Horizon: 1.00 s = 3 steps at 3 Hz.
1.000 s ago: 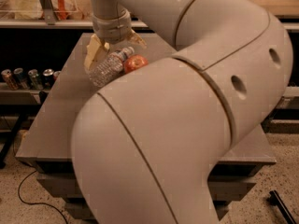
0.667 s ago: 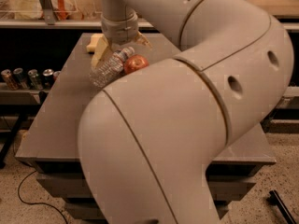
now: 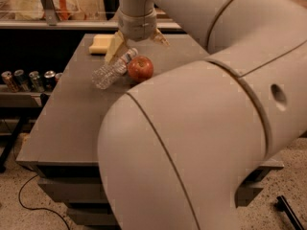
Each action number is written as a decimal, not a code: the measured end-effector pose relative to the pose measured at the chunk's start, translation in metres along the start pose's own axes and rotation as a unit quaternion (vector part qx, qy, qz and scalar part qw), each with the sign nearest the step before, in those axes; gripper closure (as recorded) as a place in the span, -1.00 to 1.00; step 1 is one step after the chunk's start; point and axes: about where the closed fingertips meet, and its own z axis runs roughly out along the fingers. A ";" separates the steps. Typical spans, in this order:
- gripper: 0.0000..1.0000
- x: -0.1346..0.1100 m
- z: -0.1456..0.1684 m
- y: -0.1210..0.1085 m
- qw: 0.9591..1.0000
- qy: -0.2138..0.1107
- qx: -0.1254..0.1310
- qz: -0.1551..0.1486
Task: Pick apple
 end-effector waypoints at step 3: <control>-1.00 -0.003 0.023 0.014 0.999 0.032 -0.004 -0.027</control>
Offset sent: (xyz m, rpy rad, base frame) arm -0.0049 0.0107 -0.0198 -0.0368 0.0629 0.0500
